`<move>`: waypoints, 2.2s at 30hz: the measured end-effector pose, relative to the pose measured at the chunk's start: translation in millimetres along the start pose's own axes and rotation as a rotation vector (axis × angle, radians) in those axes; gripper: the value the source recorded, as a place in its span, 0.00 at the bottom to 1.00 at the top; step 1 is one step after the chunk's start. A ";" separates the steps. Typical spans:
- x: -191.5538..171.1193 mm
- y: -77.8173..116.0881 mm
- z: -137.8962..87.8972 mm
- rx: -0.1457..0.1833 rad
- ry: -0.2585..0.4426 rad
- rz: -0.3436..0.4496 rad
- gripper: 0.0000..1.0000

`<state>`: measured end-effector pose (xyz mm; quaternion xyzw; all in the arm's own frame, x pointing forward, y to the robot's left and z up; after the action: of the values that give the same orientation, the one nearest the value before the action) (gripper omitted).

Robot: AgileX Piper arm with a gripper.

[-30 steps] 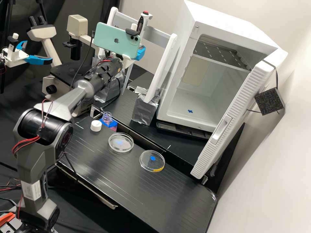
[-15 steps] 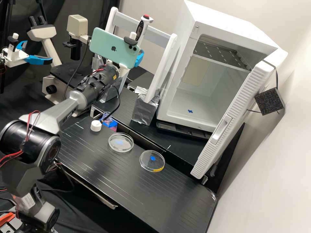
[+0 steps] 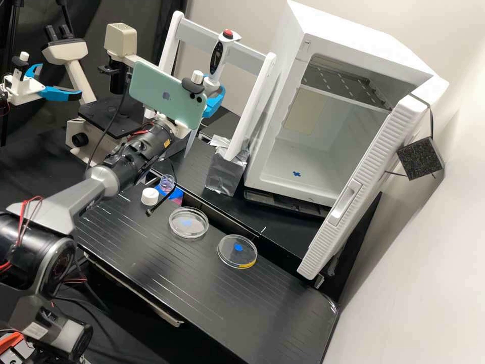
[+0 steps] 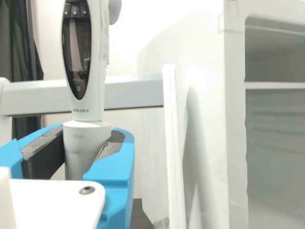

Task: Use the pipette

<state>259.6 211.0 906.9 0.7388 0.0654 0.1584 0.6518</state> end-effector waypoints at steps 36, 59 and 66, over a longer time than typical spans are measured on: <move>-22.1 -51.9 19.5 -0.077 -0.007 -0.076 0.00; -43.2 -85.0 49.7 -0.103 -0.042 -0.062 0.00; -47.2 -96.9 56.8 -0.099 -0.061 -0.048 0.00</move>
<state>243.9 156.9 798.9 0.7084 0.0553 0.1231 0.6928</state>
